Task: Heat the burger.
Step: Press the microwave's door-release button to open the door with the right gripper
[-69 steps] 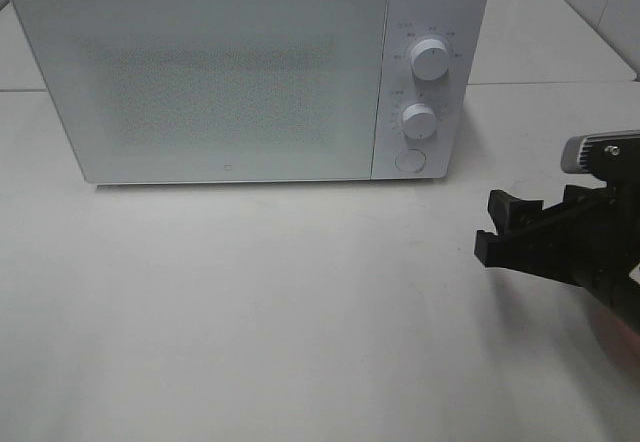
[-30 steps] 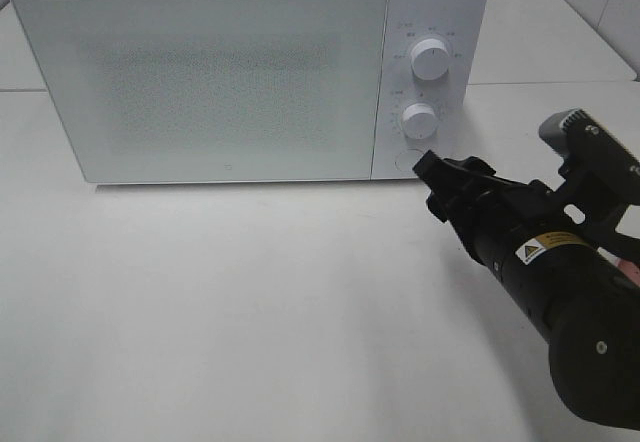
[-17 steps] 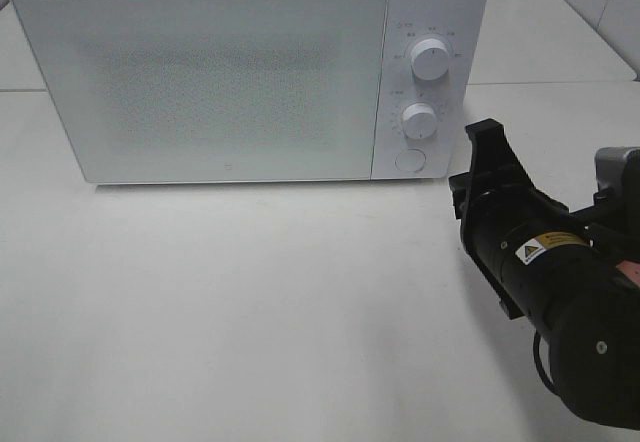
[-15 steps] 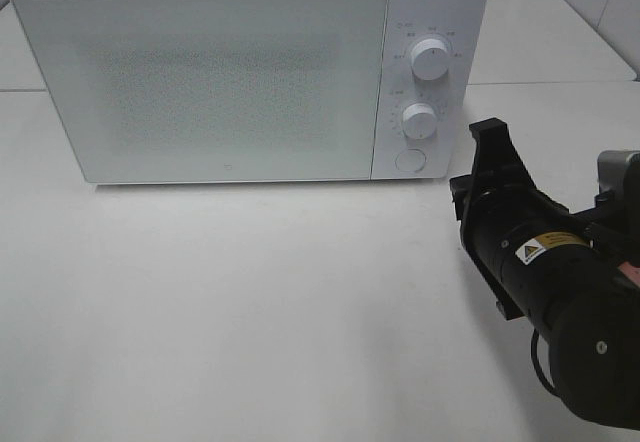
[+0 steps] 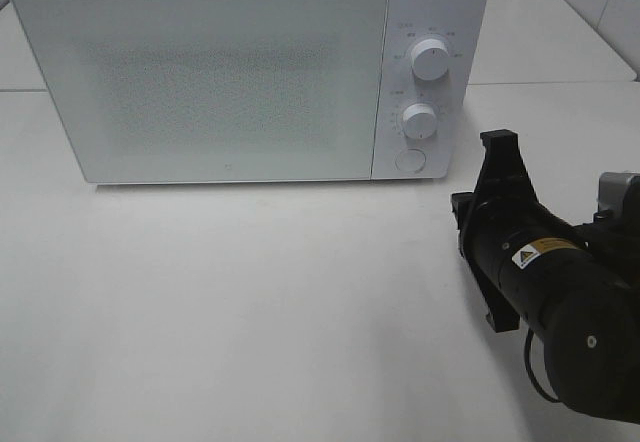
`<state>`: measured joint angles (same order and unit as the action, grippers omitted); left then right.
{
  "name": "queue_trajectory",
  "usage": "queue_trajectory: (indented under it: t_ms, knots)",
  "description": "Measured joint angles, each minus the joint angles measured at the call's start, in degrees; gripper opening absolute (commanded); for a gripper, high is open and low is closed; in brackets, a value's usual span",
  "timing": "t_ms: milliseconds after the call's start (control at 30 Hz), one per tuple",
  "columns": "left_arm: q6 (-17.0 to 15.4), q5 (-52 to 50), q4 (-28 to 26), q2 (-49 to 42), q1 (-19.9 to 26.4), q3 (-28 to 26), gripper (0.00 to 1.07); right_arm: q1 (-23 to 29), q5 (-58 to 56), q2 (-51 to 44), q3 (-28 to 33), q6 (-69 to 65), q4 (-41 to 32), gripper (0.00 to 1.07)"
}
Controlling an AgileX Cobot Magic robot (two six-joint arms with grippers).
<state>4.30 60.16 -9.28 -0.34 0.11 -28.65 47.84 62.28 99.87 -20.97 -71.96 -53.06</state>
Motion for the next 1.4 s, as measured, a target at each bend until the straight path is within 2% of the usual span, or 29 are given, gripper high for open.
queue_trajectory:
  t_ms: [333,600,800,1167,1400]
  knots:
    - [0.00,0.00,0.00,0.00,0.00,0.00,0.94,-4.47,-0.23,7.85,-5.39,-6.30,5.27,0.00]
    - [0.00,0.00,0.00,0.00,0.00,0.00,0.94,-4.87,-0.23,12.15,-9.68,-8.02,6.25,0.00]
    - [0.00,0.00,0.00,0.00,0.00,0.00,0.94,-7.68,-0.34,15.70,-13.81,-8.88,9.85,0.00]
    - [0.00,0.00,0.00,0.00,0.00,0.00,0.94,-11.06,-3.78,17.30,-18.51,-7.91,9.34,0.00]
    - [0.00,0.00,0.00,0.00,0.00,0.00,0.94,-11.46,-4.47,20.40,-21.14,-8.08,9.80,0.00]
